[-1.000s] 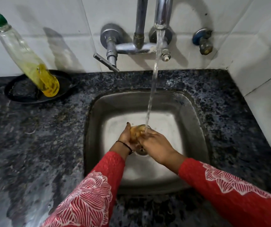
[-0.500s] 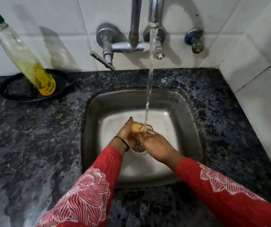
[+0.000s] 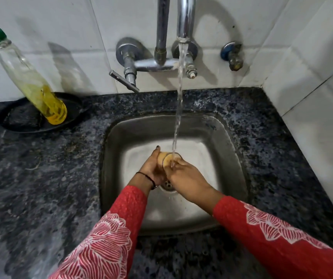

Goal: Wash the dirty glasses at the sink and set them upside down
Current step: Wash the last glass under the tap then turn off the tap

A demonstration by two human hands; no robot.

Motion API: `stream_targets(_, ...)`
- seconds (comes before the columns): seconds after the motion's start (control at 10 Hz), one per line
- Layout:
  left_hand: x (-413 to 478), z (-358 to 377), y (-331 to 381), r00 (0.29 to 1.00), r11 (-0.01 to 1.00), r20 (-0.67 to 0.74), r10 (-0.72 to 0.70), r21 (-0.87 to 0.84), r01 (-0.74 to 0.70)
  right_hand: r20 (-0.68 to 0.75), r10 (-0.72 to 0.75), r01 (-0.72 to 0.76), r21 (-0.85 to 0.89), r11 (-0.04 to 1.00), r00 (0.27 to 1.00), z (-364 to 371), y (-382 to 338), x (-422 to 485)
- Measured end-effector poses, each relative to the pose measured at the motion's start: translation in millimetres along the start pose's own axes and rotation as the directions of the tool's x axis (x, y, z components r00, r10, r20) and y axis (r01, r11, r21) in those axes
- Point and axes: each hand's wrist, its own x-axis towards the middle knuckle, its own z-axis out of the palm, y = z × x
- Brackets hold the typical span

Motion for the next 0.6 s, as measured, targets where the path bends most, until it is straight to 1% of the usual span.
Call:
stream_targets(0.1, -3.0, 7.9, -3.4, 0.997, 0.994, 0.024, 0.072, -0.079, -0.070, -0.146, 0.130, -0.102, 0.185, 0.977, 0.981, 0.3, -1.9, 1.8)
stream_targets(0.2, 1.1, 15.4, -10.3, 0.979, 0.960, -0.013, 0.201, -0.198, -0.200, 0.010, 0.429, -0.211, 0.881, 0.424, 0.903, -6.1, -32.8, 8.9)
stream_targets(0.3, -0.3, 13.2, -14.3, 0.985, 0.973, 0.022, 0.170, -0.164, -0.164, -0.076, 0.401, -0.172, 0.818, 0.548, 0.913, 10.1, -22.6, -0.5)
stream_targets(0.4, -3.2, 4.5, -12.2, 0.999, 0.993, -0.040, 0.026, -0.114, -0.030, -0.087, -0.086, 0.103, 0.216, 0.971, 0.992, 28.9, 5.6, -9.1)
stream_targets(0.5, -5.2, 2.1, -11.7, 0.999, 0.996, -0.043, -0.001, -0.087, -0.002, -0.049, -0.116, 0.121, 0.100, 0.988, 0.992, 6.3, 12.7, -12.3)
stream_targets(0.6, -3.7, 9.5, -14.5, 0.996, 0.980, -0.036, 0.077, -0.181, -0.083, -0.116, 0.240, -0.143, 0.536, 0.832, 0.964, -1.5, -7.2, -2.3)
